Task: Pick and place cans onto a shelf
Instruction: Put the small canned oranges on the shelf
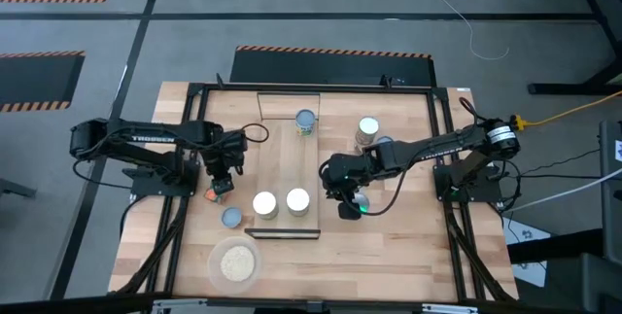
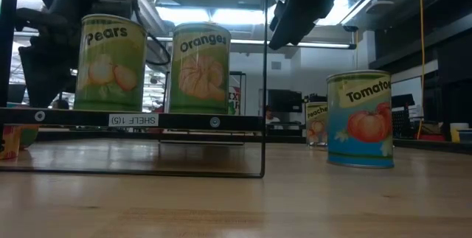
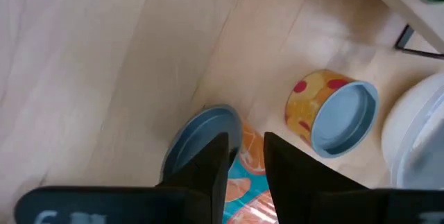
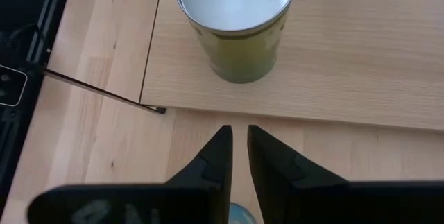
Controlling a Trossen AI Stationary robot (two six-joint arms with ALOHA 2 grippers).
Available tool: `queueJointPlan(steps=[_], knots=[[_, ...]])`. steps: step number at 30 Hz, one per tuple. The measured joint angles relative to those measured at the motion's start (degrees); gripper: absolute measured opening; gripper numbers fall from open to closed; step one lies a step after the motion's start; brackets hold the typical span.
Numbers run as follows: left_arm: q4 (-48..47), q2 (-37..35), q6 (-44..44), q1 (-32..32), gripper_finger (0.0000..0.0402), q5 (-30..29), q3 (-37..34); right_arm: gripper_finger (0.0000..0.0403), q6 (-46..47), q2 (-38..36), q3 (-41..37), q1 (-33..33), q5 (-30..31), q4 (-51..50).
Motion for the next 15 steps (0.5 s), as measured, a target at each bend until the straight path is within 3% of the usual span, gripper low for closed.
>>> queueJointPlan(steps=[10,15], knots=[[-1.69,1.93,0.04,-0.01,0.0085,4.39,0.02,0.0052,0.13,0.02,0.02,0.0,0.0,0.23],[-3.41,2.04,1.64,-0.88,0.0085,3.75,0.02,0.0052,0.15,0.02,0.02,0.0,0.0,0.44]])
